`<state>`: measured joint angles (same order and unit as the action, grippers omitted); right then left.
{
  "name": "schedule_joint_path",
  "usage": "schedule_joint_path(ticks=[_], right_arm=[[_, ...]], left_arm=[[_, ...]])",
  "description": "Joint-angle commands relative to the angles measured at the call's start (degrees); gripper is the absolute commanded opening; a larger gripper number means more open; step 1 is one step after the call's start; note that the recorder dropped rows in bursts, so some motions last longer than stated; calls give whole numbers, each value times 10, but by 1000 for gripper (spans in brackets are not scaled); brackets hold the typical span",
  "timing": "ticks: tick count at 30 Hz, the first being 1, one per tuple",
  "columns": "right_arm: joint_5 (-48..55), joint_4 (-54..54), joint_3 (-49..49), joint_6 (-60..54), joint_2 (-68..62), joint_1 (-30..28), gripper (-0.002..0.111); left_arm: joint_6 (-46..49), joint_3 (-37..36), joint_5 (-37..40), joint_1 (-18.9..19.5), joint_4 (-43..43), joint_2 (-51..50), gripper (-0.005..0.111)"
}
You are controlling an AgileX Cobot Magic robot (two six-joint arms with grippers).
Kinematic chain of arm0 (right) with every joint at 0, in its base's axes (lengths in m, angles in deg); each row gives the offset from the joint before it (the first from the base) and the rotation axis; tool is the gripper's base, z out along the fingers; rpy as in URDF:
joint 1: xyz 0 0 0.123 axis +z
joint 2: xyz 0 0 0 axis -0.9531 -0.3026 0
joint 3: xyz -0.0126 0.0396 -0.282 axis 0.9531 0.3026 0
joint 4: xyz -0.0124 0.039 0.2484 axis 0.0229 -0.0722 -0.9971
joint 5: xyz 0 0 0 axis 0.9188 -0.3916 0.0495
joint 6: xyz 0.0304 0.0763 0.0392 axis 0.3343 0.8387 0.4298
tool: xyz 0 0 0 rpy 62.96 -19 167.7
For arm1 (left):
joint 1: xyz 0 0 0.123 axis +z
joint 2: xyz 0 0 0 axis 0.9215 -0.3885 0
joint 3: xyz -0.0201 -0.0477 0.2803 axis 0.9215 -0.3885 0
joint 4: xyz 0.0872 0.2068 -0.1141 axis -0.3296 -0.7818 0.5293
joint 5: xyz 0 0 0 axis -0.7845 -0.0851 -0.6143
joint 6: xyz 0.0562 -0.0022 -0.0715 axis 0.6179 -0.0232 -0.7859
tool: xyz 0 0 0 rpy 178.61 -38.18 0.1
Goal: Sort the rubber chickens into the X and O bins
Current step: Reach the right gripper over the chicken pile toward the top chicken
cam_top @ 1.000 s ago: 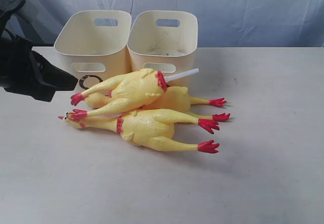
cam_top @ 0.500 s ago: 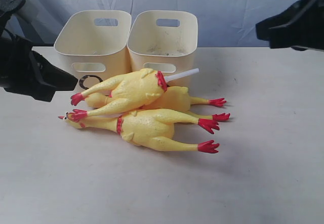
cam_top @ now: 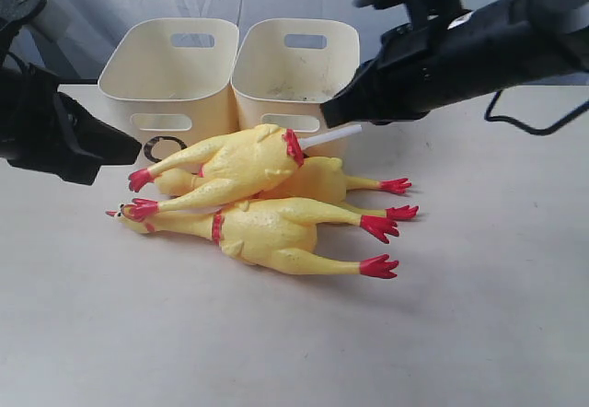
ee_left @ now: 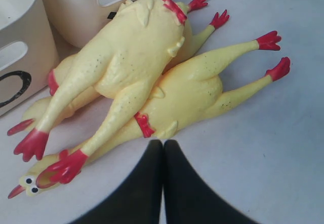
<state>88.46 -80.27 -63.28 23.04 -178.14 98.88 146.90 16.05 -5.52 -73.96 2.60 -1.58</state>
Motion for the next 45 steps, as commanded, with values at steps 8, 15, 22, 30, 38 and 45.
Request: schedule_joint_path(ticks=[8, 15, 22, 30, 38, 45], right_arm=[[-80, -94, -24, -4, -81, 28, -1], [-92, -100, -24, -4, -83, 28, -1], [-90, -104, -24, -4, -98, 28, -1], [-91, -123, -24, -5, -100, 28, -1], [-97, -194, -24, -5, -100, 28, -1], [-110, -227, -25, -5, -100, 28, 41]], left_arm=[[0, 4, -2, -2, -2, 0, 0], [0, 4, -2, -2, -2, 0, 0], [0, 4, -13, -2, -2, 0, 0], [0, 4, -13, -2, -2, 0, 0], [0, 4, -13, -2, -2, 0, 0], [0, 4, -13, -2, -2, 0, 0]])
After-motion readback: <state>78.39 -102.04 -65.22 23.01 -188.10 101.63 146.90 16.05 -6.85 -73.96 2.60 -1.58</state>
